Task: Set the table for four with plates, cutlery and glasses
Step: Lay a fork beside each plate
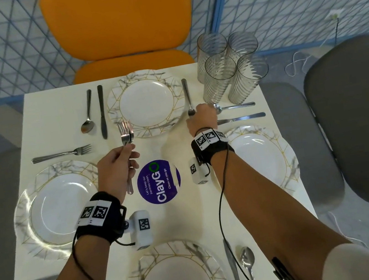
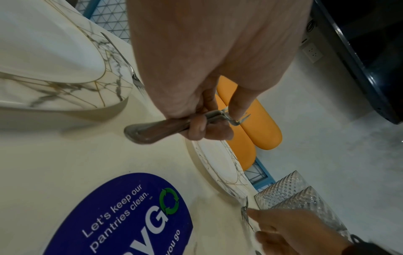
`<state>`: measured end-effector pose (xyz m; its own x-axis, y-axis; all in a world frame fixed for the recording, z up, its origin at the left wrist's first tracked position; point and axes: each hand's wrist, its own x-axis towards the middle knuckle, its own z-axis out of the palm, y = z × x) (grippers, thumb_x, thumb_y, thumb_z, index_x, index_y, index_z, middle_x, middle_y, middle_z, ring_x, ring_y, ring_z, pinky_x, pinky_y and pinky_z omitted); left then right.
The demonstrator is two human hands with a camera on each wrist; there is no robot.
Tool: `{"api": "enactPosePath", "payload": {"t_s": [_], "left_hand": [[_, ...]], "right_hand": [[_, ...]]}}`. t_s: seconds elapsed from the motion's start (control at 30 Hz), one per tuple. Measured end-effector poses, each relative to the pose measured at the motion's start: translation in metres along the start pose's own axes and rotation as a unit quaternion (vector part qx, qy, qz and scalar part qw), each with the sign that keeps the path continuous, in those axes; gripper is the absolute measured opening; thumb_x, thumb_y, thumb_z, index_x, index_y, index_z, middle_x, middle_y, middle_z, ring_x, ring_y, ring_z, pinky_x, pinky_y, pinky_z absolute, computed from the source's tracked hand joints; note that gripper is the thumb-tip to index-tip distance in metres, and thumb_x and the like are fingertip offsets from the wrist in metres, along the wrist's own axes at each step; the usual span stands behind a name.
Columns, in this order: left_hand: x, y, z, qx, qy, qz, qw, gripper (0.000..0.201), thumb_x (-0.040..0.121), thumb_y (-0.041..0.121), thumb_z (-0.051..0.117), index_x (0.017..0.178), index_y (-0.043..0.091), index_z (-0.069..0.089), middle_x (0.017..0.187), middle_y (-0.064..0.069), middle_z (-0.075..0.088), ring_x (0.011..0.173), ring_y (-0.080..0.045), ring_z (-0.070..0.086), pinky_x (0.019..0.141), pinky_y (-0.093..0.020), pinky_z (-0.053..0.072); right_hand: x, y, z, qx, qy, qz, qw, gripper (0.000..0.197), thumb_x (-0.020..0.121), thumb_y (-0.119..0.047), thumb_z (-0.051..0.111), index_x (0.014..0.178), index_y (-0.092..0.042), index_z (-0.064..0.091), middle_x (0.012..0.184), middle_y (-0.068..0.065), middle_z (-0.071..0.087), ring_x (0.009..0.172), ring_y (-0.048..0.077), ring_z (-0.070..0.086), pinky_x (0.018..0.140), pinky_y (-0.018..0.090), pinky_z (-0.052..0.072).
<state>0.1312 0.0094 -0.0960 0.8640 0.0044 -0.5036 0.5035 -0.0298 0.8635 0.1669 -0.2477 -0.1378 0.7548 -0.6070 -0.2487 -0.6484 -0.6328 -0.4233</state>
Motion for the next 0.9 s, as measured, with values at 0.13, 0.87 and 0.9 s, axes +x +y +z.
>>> {"api": "enactPosePath", "payload": {"t_s": [0.13,0.87,0.9], "left_hand": [[-0.001,0.000,0.001,-0.005,0.006,0.001,1.000,0.020,0.099,0.022,0.067,0.105,0.004,0.073,0.082,-0.006,0.070,0.061,-0.016,0.054,0.050,-0.024,0.040],[0.003,0.010,0.000,-0.014,0.013,0.003,1.000,0.020,0.101,0.020,0.064,0.107,0.003,0.072,0.084,-0.007,0.069,0.059,-0.015,0.053,0.048,-0.022,0.039],[0.003,0.010,0.000,-0.016,0.013,0.003,1.000,0.020,0.101,0.020,0.064,0.107,0.003,0.072,0.084,-0.007,0.069,0.059,-0.016,0.053,0.048,-0.022,0.039]], "right_hand": [[-0.004,0.002,-0.007,-0.092,0.081,-0.153,0.981,0.038,0.080,-0.006,0.067,0.118,-0.010,0.066,0.118,0.007,0.059,0.115,0.027,0.051,0.099,0.037,0.046],[0.010,0.000,-0.014,-0.205,-0.015,-0.245,0.947,0.036,0.094,0.005,0.055,0.130,0.001,0.056,0.149,0.006,0.040,0.116,0.025,0.058,0.093,0.032,0.049],[0.011,-0.001,-0.014,-0.203,-0.018,-0.239,0.949,0.036,0.094,0.006,0.055,0.129,0.001,0.057,0.150,0.006,0.040,0.117,0.026,0.058,0.094,0.032,0.048]]}}
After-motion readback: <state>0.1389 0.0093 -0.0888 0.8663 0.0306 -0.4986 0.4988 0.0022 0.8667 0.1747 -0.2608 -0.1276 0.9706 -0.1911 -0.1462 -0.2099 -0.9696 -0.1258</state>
